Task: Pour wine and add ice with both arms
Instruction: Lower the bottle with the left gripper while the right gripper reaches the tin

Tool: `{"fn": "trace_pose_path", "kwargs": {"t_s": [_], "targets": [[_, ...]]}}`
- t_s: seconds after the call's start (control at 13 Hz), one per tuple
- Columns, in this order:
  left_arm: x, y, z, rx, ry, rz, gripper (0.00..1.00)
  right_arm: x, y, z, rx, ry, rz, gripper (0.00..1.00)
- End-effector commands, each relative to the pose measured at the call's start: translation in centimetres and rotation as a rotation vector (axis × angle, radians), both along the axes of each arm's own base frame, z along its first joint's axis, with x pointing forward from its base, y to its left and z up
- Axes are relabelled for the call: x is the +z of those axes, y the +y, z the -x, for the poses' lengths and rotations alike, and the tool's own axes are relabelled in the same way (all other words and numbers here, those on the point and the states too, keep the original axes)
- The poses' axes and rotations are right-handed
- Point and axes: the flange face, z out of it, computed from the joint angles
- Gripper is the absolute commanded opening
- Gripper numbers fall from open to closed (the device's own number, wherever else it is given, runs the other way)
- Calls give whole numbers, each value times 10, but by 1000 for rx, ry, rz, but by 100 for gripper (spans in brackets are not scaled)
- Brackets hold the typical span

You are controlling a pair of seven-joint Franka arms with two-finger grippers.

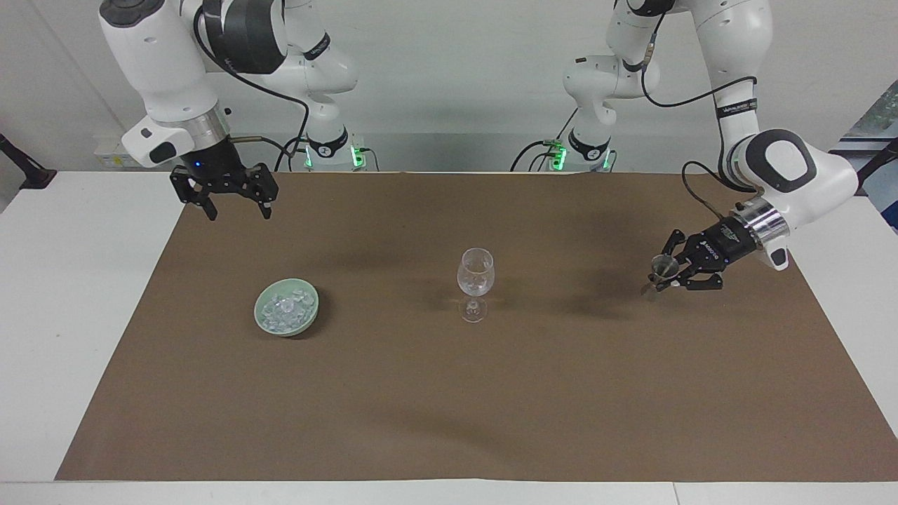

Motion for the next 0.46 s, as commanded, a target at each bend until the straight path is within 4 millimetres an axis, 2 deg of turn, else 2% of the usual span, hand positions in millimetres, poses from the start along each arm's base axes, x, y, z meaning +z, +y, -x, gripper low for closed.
{"fn": "trace_pose_path", "kwargs": {"t_s": [0.0, 0.15, 0.39], "targets": [[-23, 26, 7, -20, -11, 63, 0, -19, 1, -10, 29, 0, -19, 100], [-56, 52, 14, -46, -29, 111, 0, -36, 3, -14, 62, 19, -17, 100], [-73, 71, 19, -42, -38, 115, 0, -72, 2, -19, 149, 14, -10, 100]]}}
